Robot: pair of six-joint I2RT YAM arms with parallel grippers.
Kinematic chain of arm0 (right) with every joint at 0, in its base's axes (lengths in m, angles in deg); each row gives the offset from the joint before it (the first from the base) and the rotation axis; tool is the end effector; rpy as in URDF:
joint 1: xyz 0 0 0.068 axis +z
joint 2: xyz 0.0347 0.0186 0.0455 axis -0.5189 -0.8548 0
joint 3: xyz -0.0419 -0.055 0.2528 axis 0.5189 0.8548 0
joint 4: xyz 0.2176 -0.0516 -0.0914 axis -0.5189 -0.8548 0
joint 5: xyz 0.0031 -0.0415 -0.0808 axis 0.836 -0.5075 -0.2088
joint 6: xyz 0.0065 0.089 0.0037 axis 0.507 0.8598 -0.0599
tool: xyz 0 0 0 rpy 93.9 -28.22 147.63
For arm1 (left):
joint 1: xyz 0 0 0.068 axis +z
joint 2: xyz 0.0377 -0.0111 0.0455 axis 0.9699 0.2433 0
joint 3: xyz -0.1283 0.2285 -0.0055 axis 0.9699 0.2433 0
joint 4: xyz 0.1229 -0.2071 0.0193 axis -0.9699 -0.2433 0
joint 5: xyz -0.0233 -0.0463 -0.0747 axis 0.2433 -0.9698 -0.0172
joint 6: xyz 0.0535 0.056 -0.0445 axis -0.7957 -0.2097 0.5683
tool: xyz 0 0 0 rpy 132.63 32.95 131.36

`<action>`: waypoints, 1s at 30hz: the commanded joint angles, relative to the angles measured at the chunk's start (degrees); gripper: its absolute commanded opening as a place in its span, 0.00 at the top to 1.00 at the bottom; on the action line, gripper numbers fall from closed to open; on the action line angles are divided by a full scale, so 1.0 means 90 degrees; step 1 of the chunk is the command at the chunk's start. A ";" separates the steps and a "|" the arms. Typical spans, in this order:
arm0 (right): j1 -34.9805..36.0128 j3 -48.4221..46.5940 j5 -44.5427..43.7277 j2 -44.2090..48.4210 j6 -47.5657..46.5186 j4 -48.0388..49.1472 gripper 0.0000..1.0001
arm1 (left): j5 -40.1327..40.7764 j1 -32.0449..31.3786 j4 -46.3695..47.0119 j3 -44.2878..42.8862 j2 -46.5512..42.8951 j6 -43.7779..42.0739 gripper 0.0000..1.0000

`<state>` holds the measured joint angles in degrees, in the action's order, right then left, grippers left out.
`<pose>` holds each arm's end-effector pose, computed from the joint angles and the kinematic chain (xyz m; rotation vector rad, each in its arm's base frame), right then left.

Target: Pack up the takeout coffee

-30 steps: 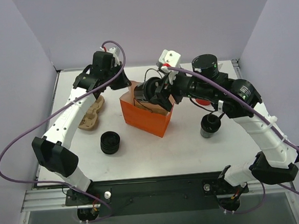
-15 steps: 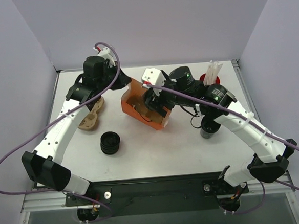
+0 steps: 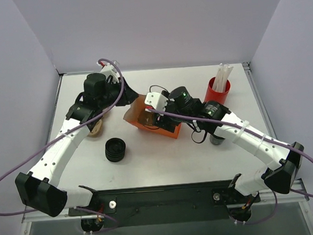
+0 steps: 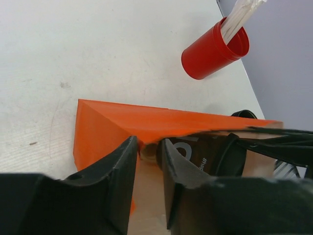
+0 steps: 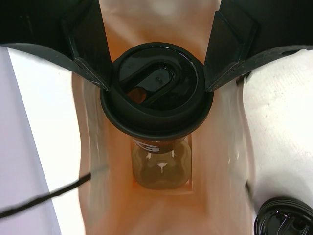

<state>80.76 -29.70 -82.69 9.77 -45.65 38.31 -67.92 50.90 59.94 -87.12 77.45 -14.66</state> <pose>0.2116 0.2561 0.3631 -1.3076 1.5202 0.2909 0.2873 -0.1532 0.3616 0.1005 2.0229 -0.8133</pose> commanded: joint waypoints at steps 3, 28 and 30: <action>0.0057 0.0274 -0.0235 0.0245 0.0079 0.0567 0.53 | 0.0389 0.0006 -0.0989 -0.0307 -0.0722 -0.0465 0.52; 0.0165 0.1074 -0.0402 0.0587 -0.0125 0.0616 0.54 | 0.0243 -0.0082 -0.1128 0.0044 -0.0400 -0.0993 0.94; 0.0136 0.1143 -0.0576 0.0607 -0.0368 0.0674 0.54 | 0.0185 -0.0121 -0.0903 0.0229 -0.0566 -0.0945 1.00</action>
<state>81.96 -20.96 -84.60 13.05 -45.52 43.25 -64.84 50.53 46.28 -86.07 74.65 -22.31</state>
